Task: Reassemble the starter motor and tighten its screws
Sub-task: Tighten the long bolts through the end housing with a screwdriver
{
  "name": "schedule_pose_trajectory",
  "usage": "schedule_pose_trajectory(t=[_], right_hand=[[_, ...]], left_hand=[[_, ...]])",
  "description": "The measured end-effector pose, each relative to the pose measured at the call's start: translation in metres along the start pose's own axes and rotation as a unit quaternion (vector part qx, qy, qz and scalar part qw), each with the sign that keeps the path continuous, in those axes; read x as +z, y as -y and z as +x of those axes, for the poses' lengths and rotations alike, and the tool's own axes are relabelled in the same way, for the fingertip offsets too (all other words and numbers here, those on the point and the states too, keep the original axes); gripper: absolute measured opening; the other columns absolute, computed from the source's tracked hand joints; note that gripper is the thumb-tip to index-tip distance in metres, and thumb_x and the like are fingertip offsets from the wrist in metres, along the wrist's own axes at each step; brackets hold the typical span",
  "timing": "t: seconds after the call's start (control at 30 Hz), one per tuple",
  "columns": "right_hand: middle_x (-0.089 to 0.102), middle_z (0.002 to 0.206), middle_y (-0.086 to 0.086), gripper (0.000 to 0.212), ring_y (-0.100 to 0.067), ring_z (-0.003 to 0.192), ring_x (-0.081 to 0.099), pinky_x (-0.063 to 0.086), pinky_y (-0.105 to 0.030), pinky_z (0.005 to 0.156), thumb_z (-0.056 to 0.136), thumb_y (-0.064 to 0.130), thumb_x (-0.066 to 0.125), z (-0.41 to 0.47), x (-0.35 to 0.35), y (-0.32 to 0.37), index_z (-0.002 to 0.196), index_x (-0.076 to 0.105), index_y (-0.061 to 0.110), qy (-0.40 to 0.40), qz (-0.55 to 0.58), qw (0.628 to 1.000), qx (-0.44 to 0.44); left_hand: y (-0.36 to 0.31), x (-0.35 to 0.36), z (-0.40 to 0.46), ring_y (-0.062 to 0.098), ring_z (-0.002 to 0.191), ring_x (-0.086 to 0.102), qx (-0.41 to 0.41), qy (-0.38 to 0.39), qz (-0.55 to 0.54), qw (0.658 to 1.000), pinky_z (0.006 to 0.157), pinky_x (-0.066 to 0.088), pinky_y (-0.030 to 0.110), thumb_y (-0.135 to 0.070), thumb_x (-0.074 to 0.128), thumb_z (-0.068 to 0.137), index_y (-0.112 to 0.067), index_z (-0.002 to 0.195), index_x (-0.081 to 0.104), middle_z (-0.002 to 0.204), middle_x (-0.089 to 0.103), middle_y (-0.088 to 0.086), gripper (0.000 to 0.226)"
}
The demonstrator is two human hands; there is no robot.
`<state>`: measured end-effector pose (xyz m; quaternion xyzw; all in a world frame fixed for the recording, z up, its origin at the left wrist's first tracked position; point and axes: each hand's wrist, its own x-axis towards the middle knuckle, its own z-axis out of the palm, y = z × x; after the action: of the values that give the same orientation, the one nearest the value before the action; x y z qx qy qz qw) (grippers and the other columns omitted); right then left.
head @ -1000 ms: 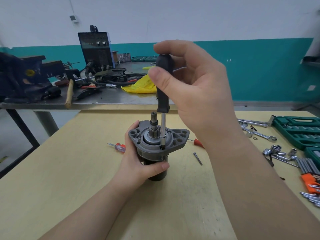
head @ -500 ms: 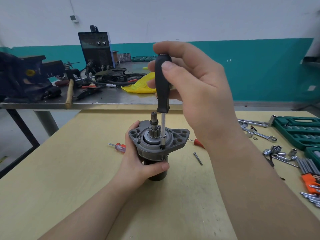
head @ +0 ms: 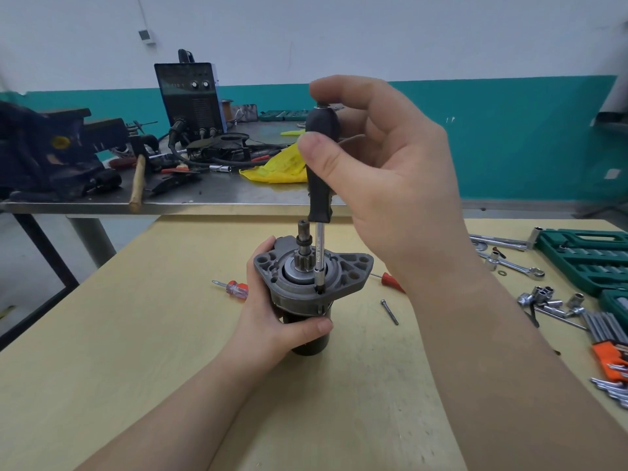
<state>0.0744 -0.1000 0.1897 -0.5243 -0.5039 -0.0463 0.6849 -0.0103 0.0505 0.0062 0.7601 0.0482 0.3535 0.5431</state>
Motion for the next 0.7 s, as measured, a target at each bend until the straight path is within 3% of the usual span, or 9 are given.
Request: schedule_pose_trajectory(t=[0.1,0.2,0.37,0.47,0.57,0.7], right_hand=[[0.075,0.095,0.013,0.020,-0.017,0.089,0.073,0.064,-0.051,0.086,0.097,0.023,0.076,0.0008,0.0007,-0.0001,0.113,0.074,0.034,-0.001,0.002,1.000,0.004],[0.079,0.101,0.009,0.021,-0.019,0.097,0.077,0.065,-0.050,0.088,0.101,0.018,0.064,-0.0001,-0.0013,-0.0007,0.114,0.073,0.032,0.012,0.033,0.999,0.014],[0.073,0.091,0.012,0.023,-0.017,0.085,0.071,0.064,-0.050,0.083,0.093,0.020,0.079,0.0004,0.0000,0.0000,0.109,0.071,0.035,-0.002,-0.015,1.000,-0.009],[0.074,0.095,0.014,0.016,-0.015,0.090,0.071,0.063,-0.048,0.087,0.097,0.022,0.073,0.0009,0.0002,0.0000,0.110,0.073,0.031,0.000,0.010,1.000,0.004],[0.077,0.101,0.006,0.021,-0.024,0.097,0.075,0.065,-0.049,0.086,0.100,0.016,0.059,-0.0001,0.0001,-0.0007,0.111,0.071,0.030,0.009,0.046,0.999,0.024],[0.074,0.095,0.010,0.024,-0.023,0.091,0.074,0.064,-0.050,0.085,0.098,0.015,0.072,-0.0005,0.0006,-0.0004,0.114,0.069,0.031,0.004,0.000,1.000,0.003]], left_hand=[[-0.0008,-0.0002,0.0000,0.014,0.143,0.055,0.002,0.003,-0.002,1.000,0.108,0.048,0.019,-0.054,0.101,0.061,-0.056,0.156,0.022,0.152,0.056,-0.014,0.124],[-0.0009,-0.0009,-0.0004,0.015,0.144,0.055,-0.004,0.004,-0.005,1.000,0.111,0.047,0.030,-0.059,0.101,0.059,-0.055,0.157,0.021,0.153,0.056,-0.013,0.126],[-0.0002,-0.0003,-0.0001,0.014,0.144,0.055,-0.012,0.005,-0.010,1.000,0.108,0.046,0.016,-0.055,0.102,0.061,-0.054,0.157,0.022,0.153,0.056,-0.013,0.125],[0.0009,-0.0008,-0.0001,0.013,0.143,0.055,-0.008,0.008,-0.008,1.000,0.107,0.046,0.015,-0.047,0.102,0.062,-0.053,0.157,0.022,0.152,0.056,-0.014,0.124],[0.0022,-0.0011,-0.0003,0.008,0.141,0.055,-0.001,0.008,-0.001,1.000,0.105,0.046,0.012,-0.038,0.099,0.063,-0.047,0.159,0.021,0.149,0.056,-0.019,0.124],[0.0026,-0.0004,-0.0002,0.007,0.141,0.055,0.004,0.007,0.000,1.000,0.105,0.045,0.011,-0.037,0.098,0.063,-0.052,0.157,0.022,0.149,0.056,-0.020,0.122]])
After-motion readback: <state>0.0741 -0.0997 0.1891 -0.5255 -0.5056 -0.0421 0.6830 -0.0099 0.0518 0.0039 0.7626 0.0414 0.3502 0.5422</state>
